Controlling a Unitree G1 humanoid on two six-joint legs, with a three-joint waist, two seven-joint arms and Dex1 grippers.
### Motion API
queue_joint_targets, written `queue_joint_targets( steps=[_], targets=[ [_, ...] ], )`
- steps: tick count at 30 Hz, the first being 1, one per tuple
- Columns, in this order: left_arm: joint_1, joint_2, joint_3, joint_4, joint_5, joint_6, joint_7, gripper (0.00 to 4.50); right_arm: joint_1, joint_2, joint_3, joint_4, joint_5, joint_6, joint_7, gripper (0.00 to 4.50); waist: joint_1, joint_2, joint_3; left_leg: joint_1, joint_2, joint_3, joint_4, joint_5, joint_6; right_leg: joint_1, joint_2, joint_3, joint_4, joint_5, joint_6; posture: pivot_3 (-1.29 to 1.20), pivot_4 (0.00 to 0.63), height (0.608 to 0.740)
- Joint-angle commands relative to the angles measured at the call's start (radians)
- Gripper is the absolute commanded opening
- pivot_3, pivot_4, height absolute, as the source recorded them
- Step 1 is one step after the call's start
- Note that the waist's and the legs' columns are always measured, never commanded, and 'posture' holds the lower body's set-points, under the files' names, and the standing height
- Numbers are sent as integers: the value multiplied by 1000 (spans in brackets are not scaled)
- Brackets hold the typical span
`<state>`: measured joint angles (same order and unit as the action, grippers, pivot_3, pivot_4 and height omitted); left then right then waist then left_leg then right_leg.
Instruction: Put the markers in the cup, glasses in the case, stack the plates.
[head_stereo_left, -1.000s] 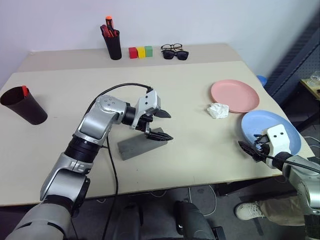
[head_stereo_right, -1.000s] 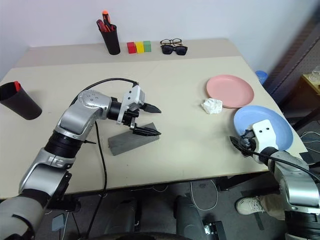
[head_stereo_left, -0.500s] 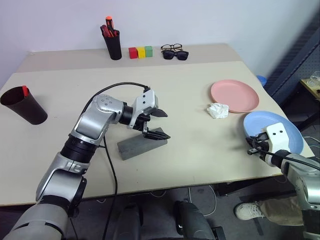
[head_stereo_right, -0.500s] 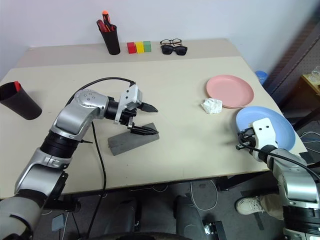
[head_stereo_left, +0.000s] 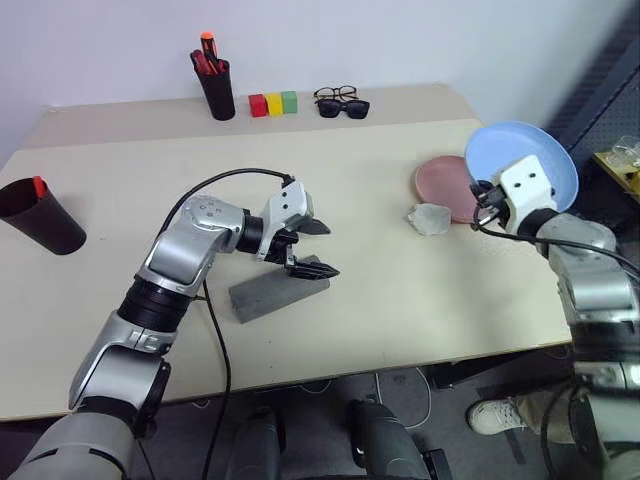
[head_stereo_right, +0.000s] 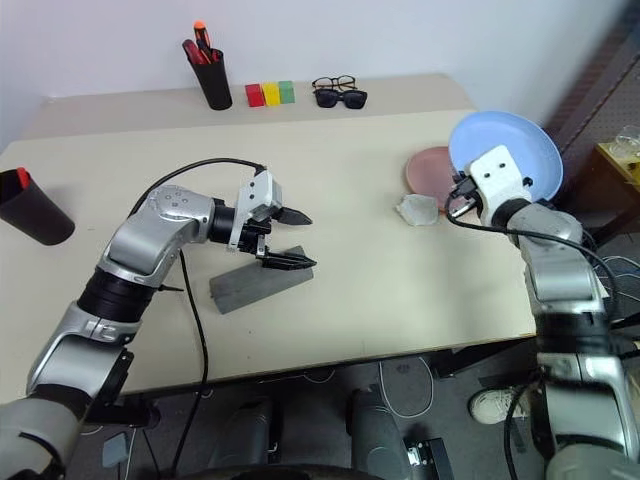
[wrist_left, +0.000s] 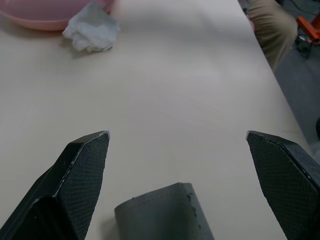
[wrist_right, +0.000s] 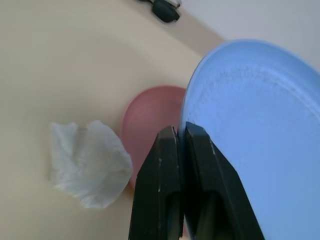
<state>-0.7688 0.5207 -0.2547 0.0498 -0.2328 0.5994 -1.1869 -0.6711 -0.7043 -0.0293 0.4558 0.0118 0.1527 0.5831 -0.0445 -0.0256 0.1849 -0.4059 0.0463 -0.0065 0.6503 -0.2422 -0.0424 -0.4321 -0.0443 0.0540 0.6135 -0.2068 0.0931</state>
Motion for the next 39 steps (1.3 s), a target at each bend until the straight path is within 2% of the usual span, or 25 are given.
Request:
queue_joint_targets(
  steps=[1,5,9,10,11,12,18,21,25,30,34,39],
  targets=[
    [19,18,39,-67,-20,17,36,4500,-141,14,46,257,-62,-170,24,16,-1,0,0,0,0,0,0,0,0,0,0,0,0,0,0,0,150,740],
    [65,51,68,-127,-36,58,76,4500,-271,41,86,491,-104,-292,30,16,-3,1,0,0,0,0,-2,0,0,-1,0,0,0,0,0,0,150,740],
    [101,78,90,-179,-54,96,108,4500,-335,70,98,601,-119,-350,43,16,-3,1,0,0,0,0,-2,0,0,-1,0,0,0,0,1,0,150,740],
    [107,83,94,-189,-59,104,115,4500,-343,77,100,616,-120,-358,49,492,-2,1,0,0,0,0,-2,0,0,-1,0,0,1,0,0,0,150,740],
    [111,86,97,-195,-64,109,120,4500,-348,84,100,628,-120,-363,62,628,-2,1,0,0,0,0,-2,0,0,-1,0,0,1,0,0,0,150,740],
    [115,89,100,-200,-66,114,128,4500,-352,90,100,637,-122,-370,62,952,-3,1,0,0,0,0,-1,0,0,-1,0,0,1,0,0,0,150,740],
    [110,93,95,-193,-76,119,145,4500,-357,89,66,628,-109,-382,27,3898,-1,1,1,0,0,0,-1,0,0,-1,0,0,1,0,1,0,150,740],
    [101,92,91,-180,-79,116,149,4500,-321,85,1,528,-12,-276,109,3898,-2,1,1,0,0,0,-1,0,0,-1,0,0,1,0,1,0,150,740],
    [91,89,89,-159,-78,108,147,4500,-169,83,-32,271,84,-87,217,3898,1,1,1,1,0,-1,-2,0,0,0,0,0,2,2,4,0,150,740],
    [78,84,87,-135,-78,98,142,4500,-13,103,-30,82,117,39,231,3898,1,1,1,1,0,-1,0,0,0,0,0,0,2,1,2,0,150,740],
    [70,90,88,-131,-83,93,126,4500,8,141,-13,106,93,28,190,3898,-7,1,1,2,0,0,0,0,0,0,0,0,3,0,1,0,150,740],
    [71,96,94,-143,-88,97,123,4500,-33,176,11,279,38,-68,117,3898,-4,1,1,2,0,0,-1,0,0,0,1,0,3,0,1,0,150,740]
  ],
)
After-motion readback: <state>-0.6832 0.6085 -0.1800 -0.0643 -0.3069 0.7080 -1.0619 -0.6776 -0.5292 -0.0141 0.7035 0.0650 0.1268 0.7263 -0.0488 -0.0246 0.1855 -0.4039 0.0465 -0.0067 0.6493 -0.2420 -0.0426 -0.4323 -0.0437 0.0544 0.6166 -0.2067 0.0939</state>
